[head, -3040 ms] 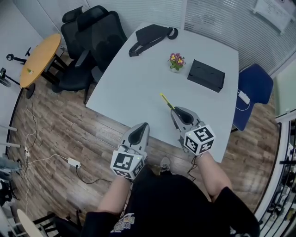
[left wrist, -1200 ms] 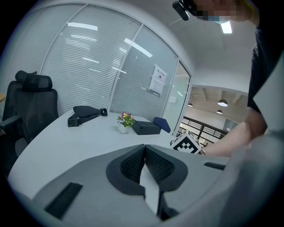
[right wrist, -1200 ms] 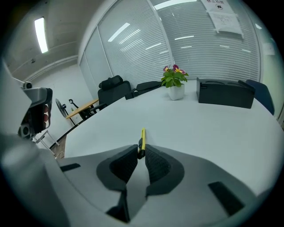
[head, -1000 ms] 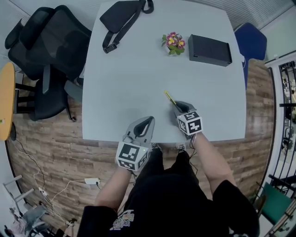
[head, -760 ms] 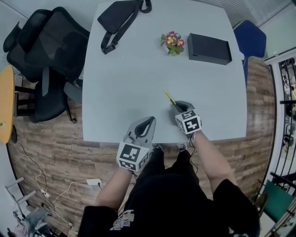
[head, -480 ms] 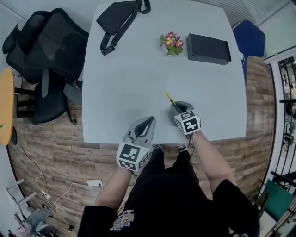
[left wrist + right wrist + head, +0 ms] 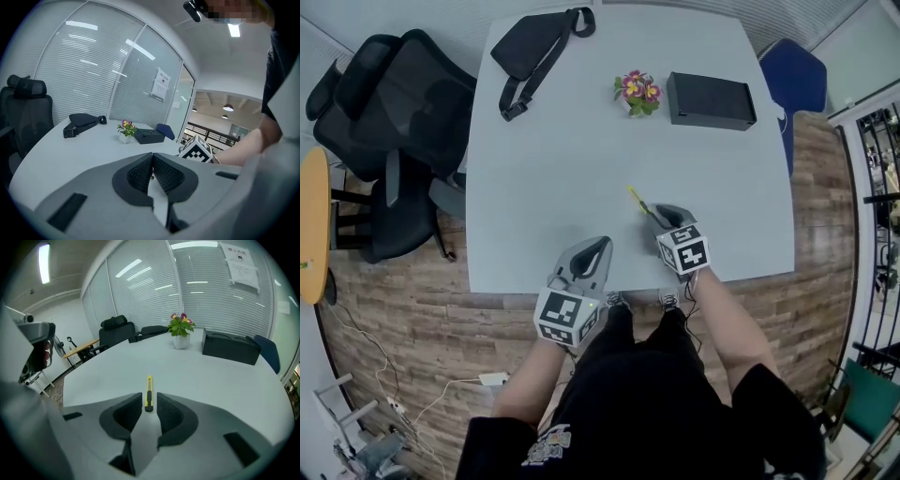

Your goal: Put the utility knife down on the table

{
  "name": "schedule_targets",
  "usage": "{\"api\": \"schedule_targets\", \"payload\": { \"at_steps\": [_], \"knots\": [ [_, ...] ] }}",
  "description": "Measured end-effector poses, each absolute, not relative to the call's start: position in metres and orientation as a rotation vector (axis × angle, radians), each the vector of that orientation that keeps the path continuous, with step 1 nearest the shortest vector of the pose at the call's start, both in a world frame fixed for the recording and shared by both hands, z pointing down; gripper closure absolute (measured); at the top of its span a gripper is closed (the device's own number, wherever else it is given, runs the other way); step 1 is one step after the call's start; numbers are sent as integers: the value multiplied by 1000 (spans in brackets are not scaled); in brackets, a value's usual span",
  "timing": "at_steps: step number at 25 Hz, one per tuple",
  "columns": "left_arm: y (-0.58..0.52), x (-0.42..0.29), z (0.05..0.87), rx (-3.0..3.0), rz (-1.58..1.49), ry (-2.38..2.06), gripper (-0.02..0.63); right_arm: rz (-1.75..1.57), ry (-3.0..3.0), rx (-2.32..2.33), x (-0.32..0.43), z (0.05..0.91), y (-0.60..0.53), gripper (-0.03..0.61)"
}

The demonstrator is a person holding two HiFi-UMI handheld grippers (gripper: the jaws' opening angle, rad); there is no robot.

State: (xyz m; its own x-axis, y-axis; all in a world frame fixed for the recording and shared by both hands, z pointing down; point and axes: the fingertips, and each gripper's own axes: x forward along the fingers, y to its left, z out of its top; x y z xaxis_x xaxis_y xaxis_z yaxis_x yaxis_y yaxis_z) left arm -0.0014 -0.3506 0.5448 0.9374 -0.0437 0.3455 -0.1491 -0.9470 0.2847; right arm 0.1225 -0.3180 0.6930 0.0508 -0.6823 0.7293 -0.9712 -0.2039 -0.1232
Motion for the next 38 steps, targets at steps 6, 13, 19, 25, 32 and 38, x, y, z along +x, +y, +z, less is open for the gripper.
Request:
{"api": "schedule_targets", "payload": {
  "at_steps": [6,13,19,25,32,38],
  "knots": [
    [-336,4,518,2835,433,-153,607,774,-1774,2139,130,607,-300,574],
    [-295,10,475,2889,327,-222,609,467,-2003,2257,126,487,-252,575],
    [-231,16,442,2911,264,-306,607,286,-2130,2212,111,424,-171,575],
    [-154,7,421,2932,228,-377,607,239,-2200,2219,106,398,-96,575],
    [-106,-10,418,2937,244,-428,607,275,-2242,2185,91,402,-57,575],
    [-101,-26,411,2945,235,-451,607,301,-2272,2143,67,406,-57,575]
  ]
}}
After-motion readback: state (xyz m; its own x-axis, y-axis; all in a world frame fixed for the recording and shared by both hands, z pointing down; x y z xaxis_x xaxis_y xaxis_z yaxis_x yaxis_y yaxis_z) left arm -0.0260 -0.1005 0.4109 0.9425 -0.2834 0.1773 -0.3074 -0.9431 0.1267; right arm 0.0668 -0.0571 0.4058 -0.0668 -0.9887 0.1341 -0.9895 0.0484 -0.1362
